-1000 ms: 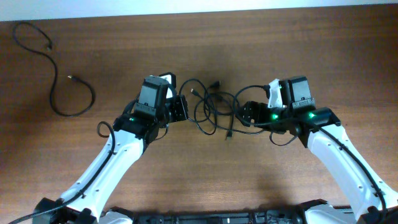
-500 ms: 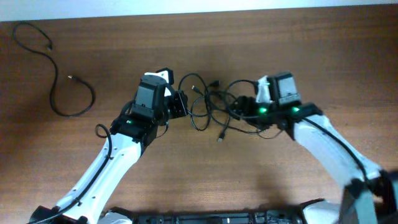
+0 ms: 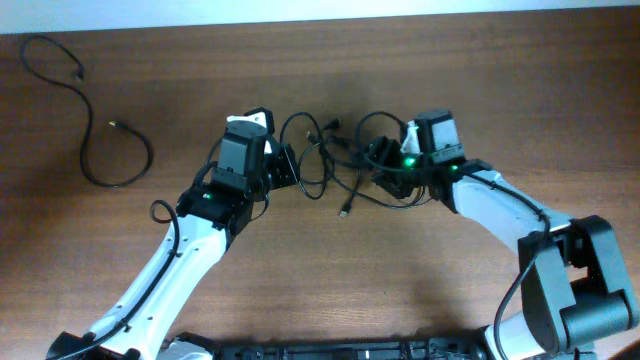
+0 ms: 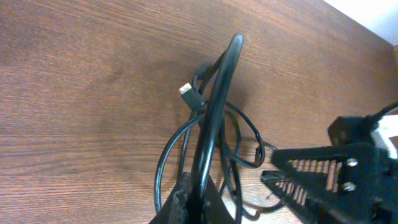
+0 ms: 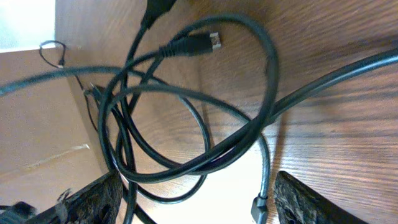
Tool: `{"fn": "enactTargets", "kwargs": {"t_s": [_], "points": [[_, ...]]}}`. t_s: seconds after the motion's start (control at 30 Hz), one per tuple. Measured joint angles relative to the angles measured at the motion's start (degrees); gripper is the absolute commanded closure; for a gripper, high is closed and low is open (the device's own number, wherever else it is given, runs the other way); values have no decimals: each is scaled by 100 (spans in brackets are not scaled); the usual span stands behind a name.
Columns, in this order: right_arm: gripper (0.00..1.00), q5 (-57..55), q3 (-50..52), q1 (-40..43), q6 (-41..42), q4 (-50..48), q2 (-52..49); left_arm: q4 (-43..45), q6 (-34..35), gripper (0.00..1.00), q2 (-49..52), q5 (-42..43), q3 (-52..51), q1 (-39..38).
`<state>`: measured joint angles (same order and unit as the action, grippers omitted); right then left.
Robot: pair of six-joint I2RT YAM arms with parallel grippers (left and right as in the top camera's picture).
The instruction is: Untangle cables
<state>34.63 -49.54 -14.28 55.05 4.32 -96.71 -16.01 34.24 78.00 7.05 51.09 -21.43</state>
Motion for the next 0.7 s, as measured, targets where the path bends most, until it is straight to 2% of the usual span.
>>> {"fn": "enactTargets", "kwargs": {"t_s": [0.07, 0.17, 0.27, 0.4, 0.43, 0.5, 0.53, 0.63, 0.7], "points": [[28, 302, 0, 59, 26, -11, 0, 42, -240, 100, 0, -7, 0, 0], [47, 566, 4, 59, 535, -184, 0, 225, -905, 100, 0, -26, 0, 0], [56, 522, 2, -39, 1314, -514, 0, 350, -1115, 100, 0, -22, 0, 0], [59, -387, 4, -654, 2291, -732, 0, 389, -1220, 100, 0, 111, 0, 0], [64, -584, 4, -739, 2389, -874, 0, 387, -1222, 100, 0, 173, 0, 0], [83, -1049, 4, -817, 2529, -887, 0, 398, -1222, 100, 0, 393, 0, 0], [87, -1257, 4, -824, 2573, -844, 0, 411, -1222, 100, 0, 511, 0, 0], [96, -1700, 4, -826, 2601, -822, 0, 448, -1222, 100, 0, 820, 0, 0], [96, -1832, 4, -826, 2599, -822, 0, 450, -1220, 100, 0, 1029, 0, 0]]}}
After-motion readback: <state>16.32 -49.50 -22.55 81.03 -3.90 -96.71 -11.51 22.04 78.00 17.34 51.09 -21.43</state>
